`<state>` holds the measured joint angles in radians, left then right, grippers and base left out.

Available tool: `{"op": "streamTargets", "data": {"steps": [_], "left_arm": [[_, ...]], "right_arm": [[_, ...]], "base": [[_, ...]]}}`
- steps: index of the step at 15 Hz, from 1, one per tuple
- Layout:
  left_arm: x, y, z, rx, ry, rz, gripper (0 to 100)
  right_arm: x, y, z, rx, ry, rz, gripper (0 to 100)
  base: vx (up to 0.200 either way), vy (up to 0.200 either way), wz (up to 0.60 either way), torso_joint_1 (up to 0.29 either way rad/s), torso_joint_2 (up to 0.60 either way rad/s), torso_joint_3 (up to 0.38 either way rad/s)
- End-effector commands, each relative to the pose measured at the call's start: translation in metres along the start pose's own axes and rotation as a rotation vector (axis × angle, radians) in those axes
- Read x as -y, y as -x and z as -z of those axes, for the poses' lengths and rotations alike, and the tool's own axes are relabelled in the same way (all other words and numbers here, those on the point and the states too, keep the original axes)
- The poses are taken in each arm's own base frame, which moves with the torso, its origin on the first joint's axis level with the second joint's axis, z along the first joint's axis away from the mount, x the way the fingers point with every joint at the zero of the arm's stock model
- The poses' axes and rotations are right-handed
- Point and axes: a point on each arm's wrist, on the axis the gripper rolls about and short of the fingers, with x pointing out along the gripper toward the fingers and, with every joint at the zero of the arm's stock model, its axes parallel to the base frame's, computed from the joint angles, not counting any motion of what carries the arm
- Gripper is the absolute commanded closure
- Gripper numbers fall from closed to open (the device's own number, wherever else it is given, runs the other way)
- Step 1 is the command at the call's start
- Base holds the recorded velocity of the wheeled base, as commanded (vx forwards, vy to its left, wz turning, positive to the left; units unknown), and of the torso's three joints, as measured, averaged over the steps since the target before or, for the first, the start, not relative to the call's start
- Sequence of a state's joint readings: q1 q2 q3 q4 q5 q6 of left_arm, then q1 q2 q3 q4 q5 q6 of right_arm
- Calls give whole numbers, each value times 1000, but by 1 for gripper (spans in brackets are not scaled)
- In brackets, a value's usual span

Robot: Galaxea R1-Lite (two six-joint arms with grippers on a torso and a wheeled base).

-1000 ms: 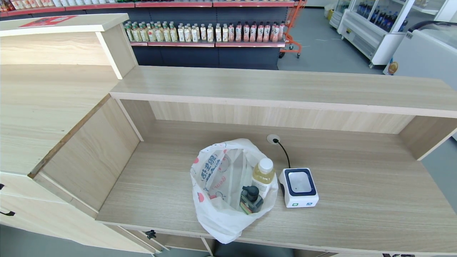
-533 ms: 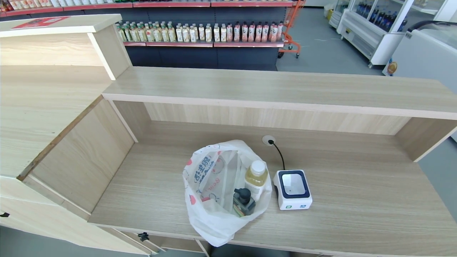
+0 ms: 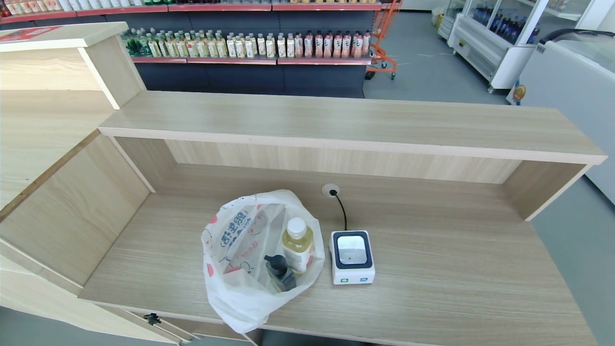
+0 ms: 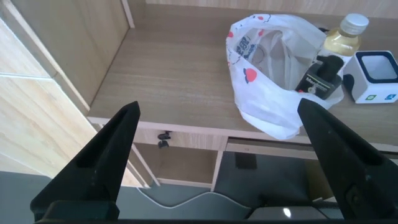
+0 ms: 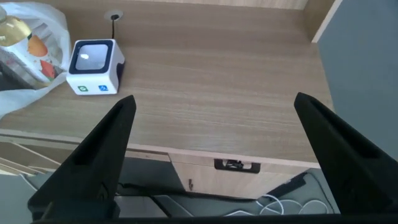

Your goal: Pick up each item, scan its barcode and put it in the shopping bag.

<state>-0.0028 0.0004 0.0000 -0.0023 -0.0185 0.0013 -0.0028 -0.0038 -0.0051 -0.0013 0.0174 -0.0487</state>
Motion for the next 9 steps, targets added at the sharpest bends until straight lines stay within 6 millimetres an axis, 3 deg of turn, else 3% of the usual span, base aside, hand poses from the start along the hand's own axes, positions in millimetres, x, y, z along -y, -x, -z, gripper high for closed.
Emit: {"op": "streamTargets", "data": {"steps": [1, 9], "left_arm": [[0, 0, 0, 0, -2, 0, 0], [0, 0, 0, 0, 1, 0, 0]], "right_arm": [[0, 0, 0, -4, 0, -1, 0], [0, 0, 2, -24, -28, -6, 0]], "base": [[0, 0, 0, 0, 0, 0], [0, 0, 0, 0, 0, 0]]}}
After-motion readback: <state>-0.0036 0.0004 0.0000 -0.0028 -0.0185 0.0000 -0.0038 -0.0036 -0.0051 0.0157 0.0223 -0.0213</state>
